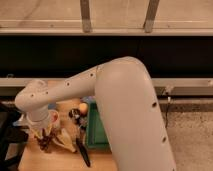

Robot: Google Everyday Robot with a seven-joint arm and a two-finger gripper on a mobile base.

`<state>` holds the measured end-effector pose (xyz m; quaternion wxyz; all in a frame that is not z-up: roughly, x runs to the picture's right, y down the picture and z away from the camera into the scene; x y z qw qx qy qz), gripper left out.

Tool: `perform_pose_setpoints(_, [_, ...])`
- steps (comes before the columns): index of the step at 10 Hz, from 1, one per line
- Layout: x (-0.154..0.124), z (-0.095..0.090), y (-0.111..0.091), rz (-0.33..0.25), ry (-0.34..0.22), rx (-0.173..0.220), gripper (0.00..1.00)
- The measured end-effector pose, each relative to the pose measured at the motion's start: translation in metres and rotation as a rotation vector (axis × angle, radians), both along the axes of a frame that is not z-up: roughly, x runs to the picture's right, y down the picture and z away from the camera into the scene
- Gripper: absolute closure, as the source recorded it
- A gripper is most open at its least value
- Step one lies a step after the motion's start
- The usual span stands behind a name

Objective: Place grapes in metal cup

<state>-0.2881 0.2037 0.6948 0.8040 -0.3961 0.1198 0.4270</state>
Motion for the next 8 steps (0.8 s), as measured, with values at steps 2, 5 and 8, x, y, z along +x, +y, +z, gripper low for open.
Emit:
perform_pose_setpoints(2, [0.034, -0.011, -0.023, 0.021, 0.07, 0.05, 1.0])
perform_pose_setpoints(5, [0.078, -0.017, -0.062, 0.071, 0.151, 0.109, 1.0])
perform_pose_setpoints(8, [0.113, -0.027, -0.108, 0.137, 0.225, 0.178, 1.0])
